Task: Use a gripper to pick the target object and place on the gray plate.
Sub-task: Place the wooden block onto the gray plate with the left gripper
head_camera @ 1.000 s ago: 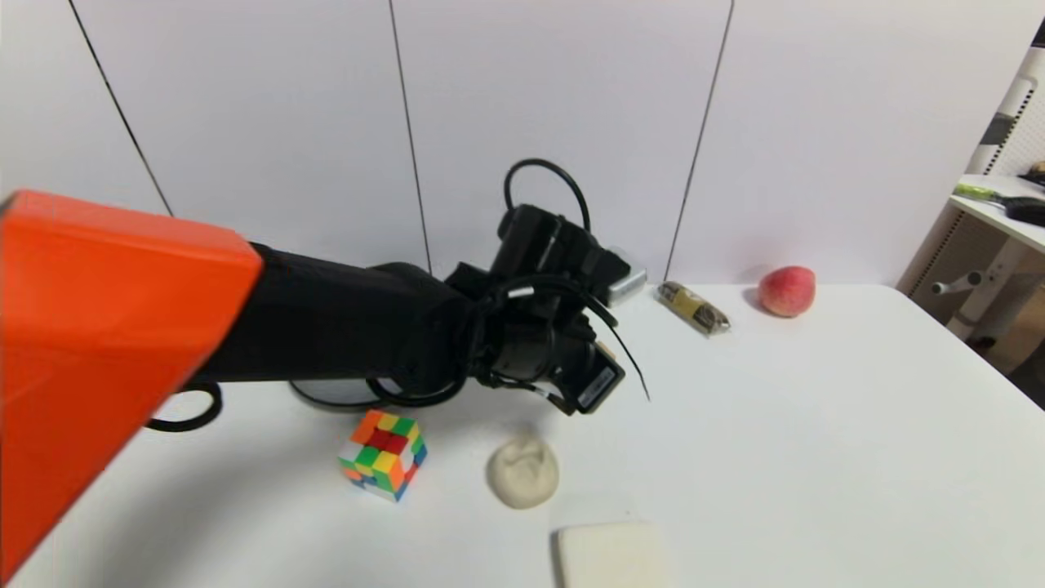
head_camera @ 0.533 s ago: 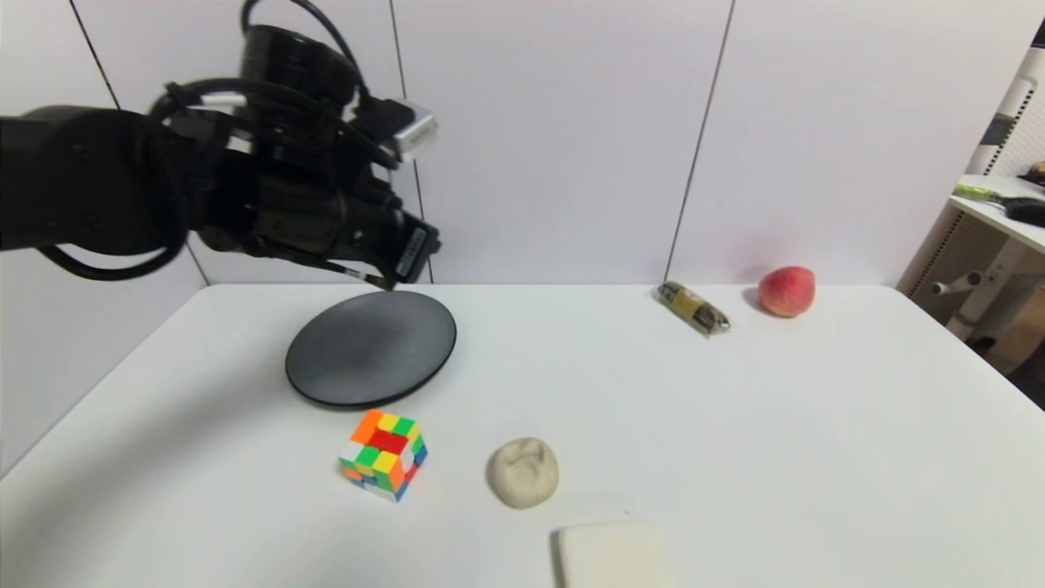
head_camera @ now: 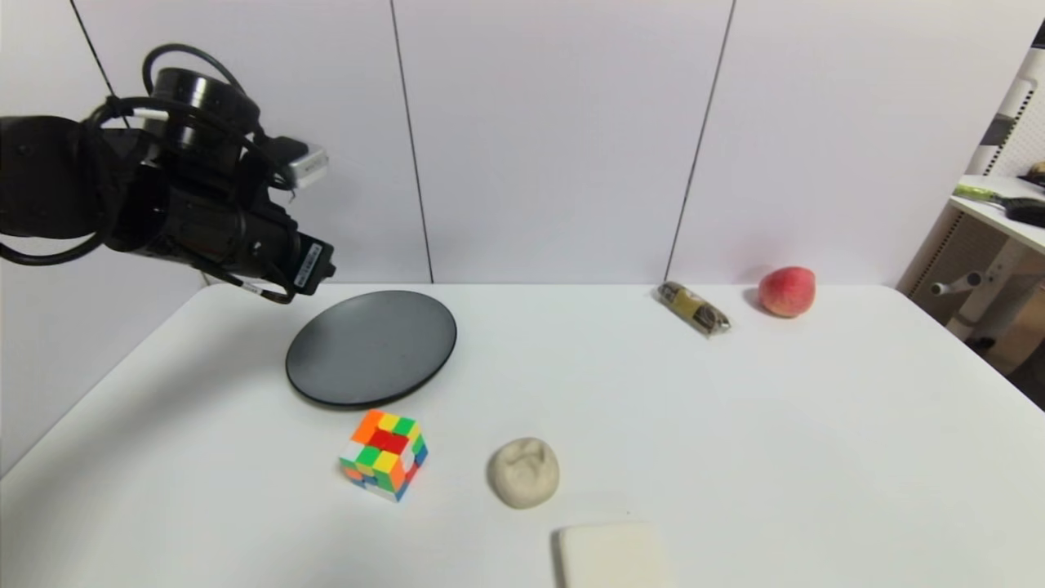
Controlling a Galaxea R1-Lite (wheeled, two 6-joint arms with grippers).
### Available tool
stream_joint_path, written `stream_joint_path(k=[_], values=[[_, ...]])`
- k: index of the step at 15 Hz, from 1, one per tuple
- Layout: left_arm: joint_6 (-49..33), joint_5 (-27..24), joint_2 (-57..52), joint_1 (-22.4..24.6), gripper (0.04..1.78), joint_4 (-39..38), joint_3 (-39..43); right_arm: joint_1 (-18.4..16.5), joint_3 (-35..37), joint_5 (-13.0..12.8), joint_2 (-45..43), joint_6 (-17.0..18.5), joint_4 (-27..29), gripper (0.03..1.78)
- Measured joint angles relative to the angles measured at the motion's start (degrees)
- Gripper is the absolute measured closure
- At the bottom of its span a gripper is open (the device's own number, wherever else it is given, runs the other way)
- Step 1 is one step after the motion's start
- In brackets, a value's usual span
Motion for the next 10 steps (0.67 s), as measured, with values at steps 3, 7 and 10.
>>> stream_joint_path(k=[3,7,10], values=[[-0.1,-3.3,5.5,0.6,1.39,-4.5,0.5,0.0,0.0,0.0,0.0,0.0,0.0,0.10],[0.0,-5.4,12.1,0.7,1.39,-9.5,2.0,0.0,0.0,0.0,0.0,0.0,0.0,0.10],[0.0,-5.9,15.2,1.0,1.39,-10.3,2.2,0.0,0.0,0.0,0.0,0.0,0.0,0.10]])
